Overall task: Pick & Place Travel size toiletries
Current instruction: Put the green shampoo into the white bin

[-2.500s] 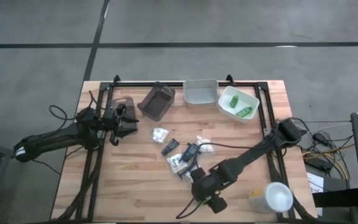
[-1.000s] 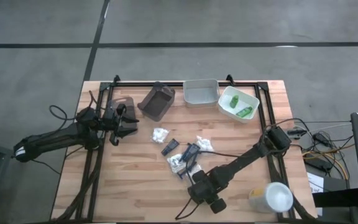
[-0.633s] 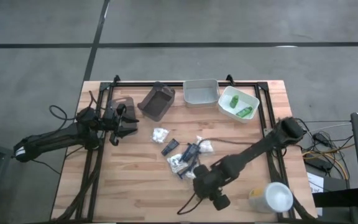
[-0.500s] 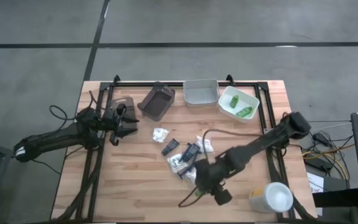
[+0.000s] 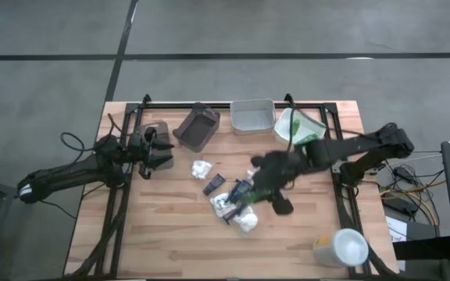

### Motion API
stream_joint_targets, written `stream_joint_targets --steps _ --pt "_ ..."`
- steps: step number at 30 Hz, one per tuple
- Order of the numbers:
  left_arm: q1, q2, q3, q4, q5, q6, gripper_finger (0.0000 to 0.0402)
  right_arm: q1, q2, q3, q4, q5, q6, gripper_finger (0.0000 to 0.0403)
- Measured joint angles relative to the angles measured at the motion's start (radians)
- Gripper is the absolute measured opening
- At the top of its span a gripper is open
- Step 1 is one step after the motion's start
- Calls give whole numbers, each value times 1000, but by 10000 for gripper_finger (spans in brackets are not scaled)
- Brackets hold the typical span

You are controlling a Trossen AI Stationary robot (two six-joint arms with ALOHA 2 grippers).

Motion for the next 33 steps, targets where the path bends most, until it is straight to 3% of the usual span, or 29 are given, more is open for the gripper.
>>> stream_joint_targets --steps 3,6,10,12,17,24,29,33 --pt "0 0 0 15 -3 -99 198 -88 -23 0 -10 0 -44 141" --pt "0 7 0 64 -75 -179 198 -173 -37 0 -7 0 -72 141" --pt "0 10 1 113 -181 -439 198 -261 -39 0 -6 2 -98 146" --pt "0 28 20 109 -220 -468 198 -296 -39 0 5 2 -100 146" --pt "-9 169 202 12 -172 -274 198 -352 -33 0 66 1 -112 141" --pt "-10 518 674 -478 -137 74 197 -410 -34 0 134 0 -100 147" --pt "-9 775 965 -659 -127 156 197 -426 -21 -3 158 2 -101 141" --pt "-27 905 1155 -761 27 571 197 -431 -1 -4 160 -1 -135 145"
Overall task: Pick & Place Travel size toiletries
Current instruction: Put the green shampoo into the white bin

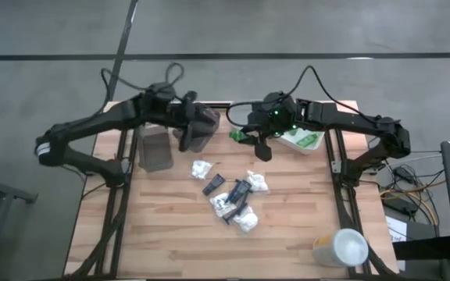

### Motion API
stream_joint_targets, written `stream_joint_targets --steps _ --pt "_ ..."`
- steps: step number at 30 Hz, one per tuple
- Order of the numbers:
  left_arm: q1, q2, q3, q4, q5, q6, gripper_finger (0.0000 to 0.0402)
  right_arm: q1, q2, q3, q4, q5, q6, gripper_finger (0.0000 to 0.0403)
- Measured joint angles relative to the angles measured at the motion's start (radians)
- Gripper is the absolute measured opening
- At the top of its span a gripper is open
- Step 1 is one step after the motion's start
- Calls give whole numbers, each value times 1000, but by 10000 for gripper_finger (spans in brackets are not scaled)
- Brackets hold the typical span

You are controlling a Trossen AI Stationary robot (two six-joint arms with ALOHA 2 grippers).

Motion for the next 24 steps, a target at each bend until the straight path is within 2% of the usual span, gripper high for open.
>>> stream_joint_targets --steps 2,9,15,19,24 --pt "-13 55 77 -66 -3 128 197 -4 12 0 -7 -1 -16 148" --pt "-26 177 269 -246 -10 355 197 -7 17 0 13 -11 -45 141" --pt "-57 261 331 -240 -39 424 197 -12 17 0 45 -11 -45 148" --pt "-79 286 336 -242 -88 455 197 -13 17 0 39 -12 -45 146" --pt "-88 288 336 -226 -89 465 197 -12 17 0 48 -13 -48 141"
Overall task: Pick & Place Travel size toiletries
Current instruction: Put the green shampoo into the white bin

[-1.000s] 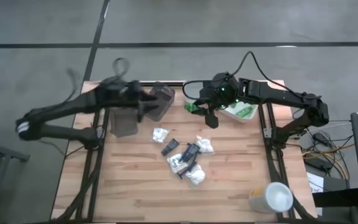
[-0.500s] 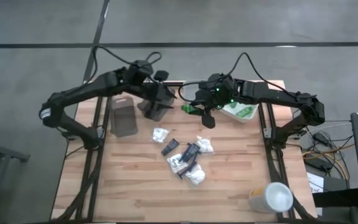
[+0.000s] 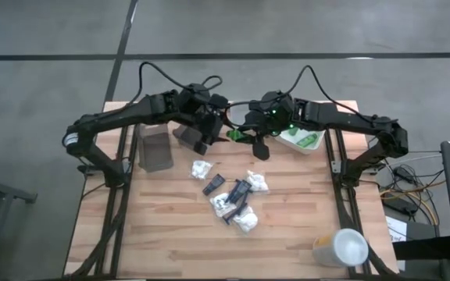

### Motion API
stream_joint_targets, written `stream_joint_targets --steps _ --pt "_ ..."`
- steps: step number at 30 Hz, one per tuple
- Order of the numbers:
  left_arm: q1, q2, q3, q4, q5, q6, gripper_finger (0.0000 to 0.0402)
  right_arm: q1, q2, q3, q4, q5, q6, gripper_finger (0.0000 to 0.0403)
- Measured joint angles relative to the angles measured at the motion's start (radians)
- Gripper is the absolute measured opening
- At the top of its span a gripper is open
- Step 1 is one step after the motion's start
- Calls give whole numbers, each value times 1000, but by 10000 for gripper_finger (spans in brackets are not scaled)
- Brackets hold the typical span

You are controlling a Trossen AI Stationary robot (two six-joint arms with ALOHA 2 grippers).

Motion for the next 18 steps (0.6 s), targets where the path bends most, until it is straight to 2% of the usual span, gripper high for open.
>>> stream_joint_targets --steps 10,18 --pt "-5 0 0 3 0 0 189 0 0 0 -5 2 0 143" --pt "-5 0 0 7 -12 0 115 -2 0 0 -4 3 8 149"
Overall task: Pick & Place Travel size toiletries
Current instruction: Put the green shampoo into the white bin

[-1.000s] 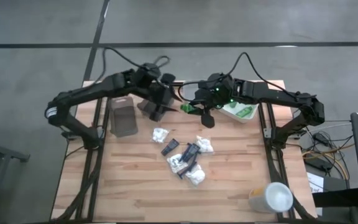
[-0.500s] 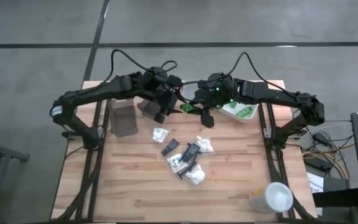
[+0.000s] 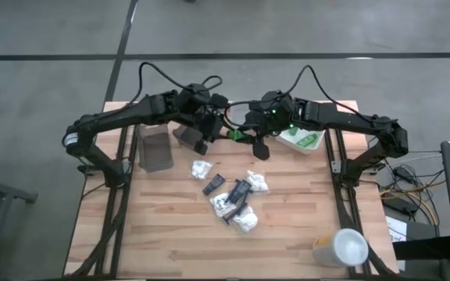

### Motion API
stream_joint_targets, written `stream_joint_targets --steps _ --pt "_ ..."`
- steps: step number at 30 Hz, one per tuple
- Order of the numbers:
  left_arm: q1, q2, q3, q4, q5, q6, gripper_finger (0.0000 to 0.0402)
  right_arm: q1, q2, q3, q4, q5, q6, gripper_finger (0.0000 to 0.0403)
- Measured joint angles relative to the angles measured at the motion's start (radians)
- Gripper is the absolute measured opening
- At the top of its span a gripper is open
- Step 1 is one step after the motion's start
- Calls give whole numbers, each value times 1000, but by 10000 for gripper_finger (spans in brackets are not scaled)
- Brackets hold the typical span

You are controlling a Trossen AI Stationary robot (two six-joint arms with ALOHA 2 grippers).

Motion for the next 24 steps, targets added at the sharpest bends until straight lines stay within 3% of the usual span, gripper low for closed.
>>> stream_joint_targets --steps 3,10,17,24 --pt "-1 0 0 -1 -1 -2 97 -1 0 0 -1 2 0 147" --pt "-2 0 0 -1 -4 -13 111 -5 0 0 0 0 -1 144" --pt "-2 -1 0 -6 -33 -57 99 -5 0 0 0 5 1 169" --pt "5 -1 -3 -101 -50 -160 99 -10 0 1 6 80 26 209"
